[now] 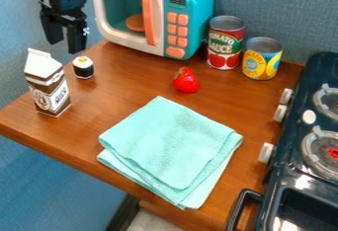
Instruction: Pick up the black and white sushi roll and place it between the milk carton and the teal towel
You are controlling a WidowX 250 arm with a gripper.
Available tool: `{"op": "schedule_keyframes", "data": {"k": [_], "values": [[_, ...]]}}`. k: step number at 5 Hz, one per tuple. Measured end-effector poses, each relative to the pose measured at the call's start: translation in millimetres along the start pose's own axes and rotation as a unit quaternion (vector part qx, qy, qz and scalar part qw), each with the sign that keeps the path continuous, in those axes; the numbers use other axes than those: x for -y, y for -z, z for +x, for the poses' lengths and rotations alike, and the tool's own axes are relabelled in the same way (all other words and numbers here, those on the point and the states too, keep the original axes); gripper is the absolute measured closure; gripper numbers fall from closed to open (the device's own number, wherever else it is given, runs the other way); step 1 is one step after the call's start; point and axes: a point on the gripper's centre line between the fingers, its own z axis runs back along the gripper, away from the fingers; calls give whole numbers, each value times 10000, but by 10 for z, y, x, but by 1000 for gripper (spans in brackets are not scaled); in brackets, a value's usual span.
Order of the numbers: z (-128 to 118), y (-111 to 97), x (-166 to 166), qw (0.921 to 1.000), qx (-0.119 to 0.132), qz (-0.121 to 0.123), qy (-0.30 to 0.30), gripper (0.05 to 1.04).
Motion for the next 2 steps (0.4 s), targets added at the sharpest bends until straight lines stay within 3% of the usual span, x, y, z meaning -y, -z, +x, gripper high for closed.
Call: {"op": "schedule_keyframes", "data": {"k": [2], "values": [[114,161,-61,9996,-151,-106,195,84]]}}
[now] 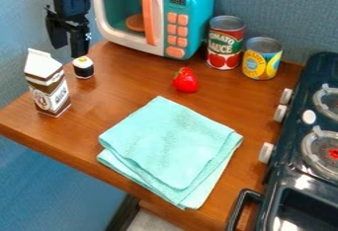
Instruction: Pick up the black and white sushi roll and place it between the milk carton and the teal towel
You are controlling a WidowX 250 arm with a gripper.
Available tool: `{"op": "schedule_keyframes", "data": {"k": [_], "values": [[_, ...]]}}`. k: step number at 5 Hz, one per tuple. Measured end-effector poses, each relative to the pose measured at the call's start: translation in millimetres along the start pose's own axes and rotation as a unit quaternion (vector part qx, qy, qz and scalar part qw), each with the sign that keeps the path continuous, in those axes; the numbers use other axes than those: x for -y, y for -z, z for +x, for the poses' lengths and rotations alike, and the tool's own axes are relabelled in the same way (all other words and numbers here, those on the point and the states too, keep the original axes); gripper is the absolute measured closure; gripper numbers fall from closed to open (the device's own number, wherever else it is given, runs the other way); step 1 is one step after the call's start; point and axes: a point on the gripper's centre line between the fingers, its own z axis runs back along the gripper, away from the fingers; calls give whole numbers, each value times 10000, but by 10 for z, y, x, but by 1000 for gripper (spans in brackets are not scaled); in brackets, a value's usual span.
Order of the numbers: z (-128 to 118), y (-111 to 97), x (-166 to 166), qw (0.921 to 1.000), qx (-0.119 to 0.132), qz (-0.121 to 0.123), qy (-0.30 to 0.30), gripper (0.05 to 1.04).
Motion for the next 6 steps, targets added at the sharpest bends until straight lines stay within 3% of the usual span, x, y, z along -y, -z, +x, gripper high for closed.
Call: {"op": "schedule_keyframes", "data": {"k": [2,6], "values": [[108,110,2,9997,48,-189,156,84],[160,520,-29,9992,-244,-323,22,84]]}}
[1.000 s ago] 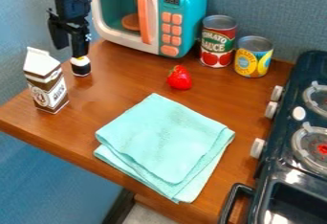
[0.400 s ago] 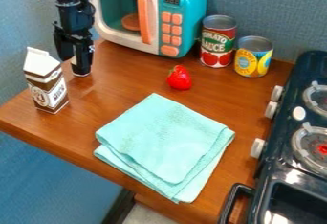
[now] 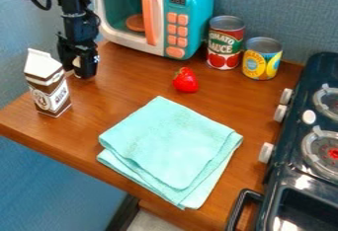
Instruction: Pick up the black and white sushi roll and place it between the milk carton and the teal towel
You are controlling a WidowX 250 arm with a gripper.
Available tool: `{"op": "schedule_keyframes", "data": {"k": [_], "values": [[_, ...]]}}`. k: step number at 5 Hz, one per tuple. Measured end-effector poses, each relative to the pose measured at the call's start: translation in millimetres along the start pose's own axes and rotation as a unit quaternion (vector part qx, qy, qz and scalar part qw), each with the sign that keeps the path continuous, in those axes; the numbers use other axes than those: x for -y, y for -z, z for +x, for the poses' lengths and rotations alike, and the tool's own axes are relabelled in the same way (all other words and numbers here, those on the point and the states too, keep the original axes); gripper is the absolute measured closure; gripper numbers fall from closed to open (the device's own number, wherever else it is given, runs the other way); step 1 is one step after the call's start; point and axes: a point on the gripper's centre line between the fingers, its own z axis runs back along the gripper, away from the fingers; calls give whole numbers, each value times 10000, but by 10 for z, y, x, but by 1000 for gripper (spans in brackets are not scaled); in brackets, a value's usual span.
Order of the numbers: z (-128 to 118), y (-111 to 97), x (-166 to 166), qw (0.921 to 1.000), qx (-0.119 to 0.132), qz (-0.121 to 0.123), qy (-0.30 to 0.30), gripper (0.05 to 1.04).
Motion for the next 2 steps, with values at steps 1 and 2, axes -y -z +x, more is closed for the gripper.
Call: {"op": "schedule_keyframes", "data": {"k": [1,2], "values": [[17,51,-11,10000,-6,24,-42,116],[44,54,35,9999,68,-99,14,353]]}}
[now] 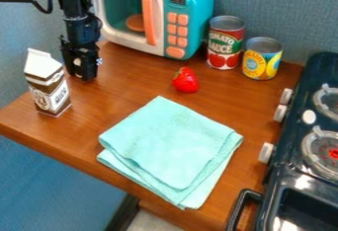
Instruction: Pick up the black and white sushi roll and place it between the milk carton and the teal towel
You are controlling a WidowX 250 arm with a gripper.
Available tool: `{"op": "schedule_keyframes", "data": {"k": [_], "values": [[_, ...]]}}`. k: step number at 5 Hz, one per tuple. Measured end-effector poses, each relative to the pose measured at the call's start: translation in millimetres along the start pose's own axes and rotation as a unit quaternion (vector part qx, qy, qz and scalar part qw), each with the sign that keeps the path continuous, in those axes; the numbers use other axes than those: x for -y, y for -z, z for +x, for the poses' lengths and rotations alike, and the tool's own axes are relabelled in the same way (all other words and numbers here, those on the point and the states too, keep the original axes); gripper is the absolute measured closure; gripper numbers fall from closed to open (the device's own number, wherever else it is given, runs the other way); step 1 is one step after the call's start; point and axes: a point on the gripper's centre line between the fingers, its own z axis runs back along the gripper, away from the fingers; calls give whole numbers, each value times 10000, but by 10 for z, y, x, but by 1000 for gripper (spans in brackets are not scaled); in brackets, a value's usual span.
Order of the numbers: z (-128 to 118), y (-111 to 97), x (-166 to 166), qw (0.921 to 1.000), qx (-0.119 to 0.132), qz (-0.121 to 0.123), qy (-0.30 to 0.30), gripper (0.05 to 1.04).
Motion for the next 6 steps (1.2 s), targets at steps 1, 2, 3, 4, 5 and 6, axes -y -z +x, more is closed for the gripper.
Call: {"op": "schedule_keyframes", "data": {"k": [1,2,3,4,5,6], "values": [[32,-11,45,9998,112,-134,43,445],[41,-50,95,9994,198,-279,66,455],[54,-364,295,9987,368,-209,298,455],[141,-452,727,9956,416,-136,827,455],[34,-361,916,9937,239,-164,1083,455],[-100,-224,1021,9901,83,-411,1339,455]]}}
